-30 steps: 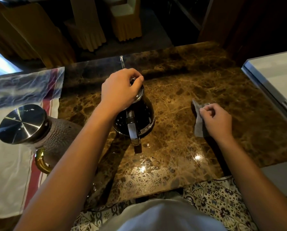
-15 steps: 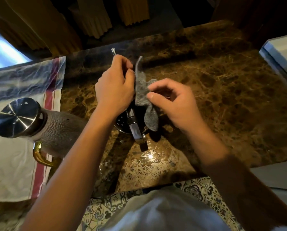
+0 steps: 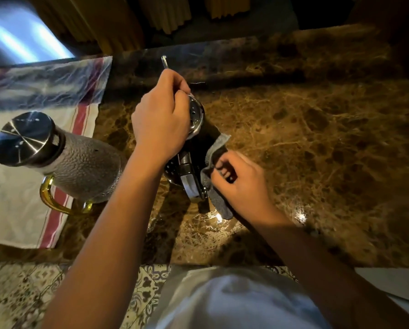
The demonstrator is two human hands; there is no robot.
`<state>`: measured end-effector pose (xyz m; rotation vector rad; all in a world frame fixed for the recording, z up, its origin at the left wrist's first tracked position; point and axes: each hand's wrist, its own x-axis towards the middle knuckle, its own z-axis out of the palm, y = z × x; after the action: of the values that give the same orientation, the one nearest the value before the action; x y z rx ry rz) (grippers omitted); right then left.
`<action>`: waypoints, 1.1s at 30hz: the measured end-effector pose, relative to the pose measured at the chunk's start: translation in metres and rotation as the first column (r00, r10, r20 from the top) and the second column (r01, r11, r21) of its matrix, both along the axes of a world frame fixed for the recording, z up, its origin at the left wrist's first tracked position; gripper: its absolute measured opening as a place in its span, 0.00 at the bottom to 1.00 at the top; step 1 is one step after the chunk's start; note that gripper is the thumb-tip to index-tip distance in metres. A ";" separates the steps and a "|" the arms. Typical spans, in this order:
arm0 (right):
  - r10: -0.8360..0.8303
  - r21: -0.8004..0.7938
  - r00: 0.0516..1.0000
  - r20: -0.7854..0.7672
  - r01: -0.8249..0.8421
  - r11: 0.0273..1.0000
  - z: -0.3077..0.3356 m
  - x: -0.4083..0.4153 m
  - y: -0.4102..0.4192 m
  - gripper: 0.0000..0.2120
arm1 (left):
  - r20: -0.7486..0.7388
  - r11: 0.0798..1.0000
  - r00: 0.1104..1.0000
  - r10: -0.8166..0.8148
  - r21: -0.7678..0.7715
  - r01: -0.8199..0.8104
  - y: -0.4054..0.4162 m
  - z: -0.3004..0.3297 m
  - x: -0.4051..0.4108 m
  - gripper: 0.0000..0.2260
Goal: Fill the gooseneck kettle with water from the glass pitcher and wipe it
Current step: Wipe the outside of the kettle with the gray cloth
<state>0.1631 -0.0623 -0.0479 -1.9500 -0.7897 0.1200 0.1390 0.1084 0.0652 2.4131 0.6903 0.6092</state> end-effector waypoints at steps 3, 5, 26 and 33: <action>-0.042 -0.032 0.998 0.039 0.043 0.999 -0.007 0.003 0.002 0.09 | 0.006 1.000 1.000 0.015 -0.005 -0.015 0.000 0.001 0.000 0.06; -0.065 -0.022 0.997 0.048 0.066 0.998 -0.007 0.003 0.004 0.08 | 0.014 1.000 1.000 0.001 -0.005 -0.001 -0.001 0.001 0.001 0.06; 0.023 0.061 0.996 0.089 -0.029 0.998 -0.024 -0.018 0.000 0.04 | 0.027 1.000 1.000 0.007 0.013 -0.007 0.000 -0.001 0.000 0.08; 0.028 -0.064 0.999 -0.021 -0.029 0.998 -0.015 -0.008 -0.007 0.02 | 0.013 1.000 1.000 0.011 0.014 -0.011 -0.002 0.002 -0.001 0.08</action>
<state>0.1554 -0.0694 -0.0633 -1.9956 -0.8098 0.1842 0.1379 0.1061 0.0670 2.4170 0.6969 0.6359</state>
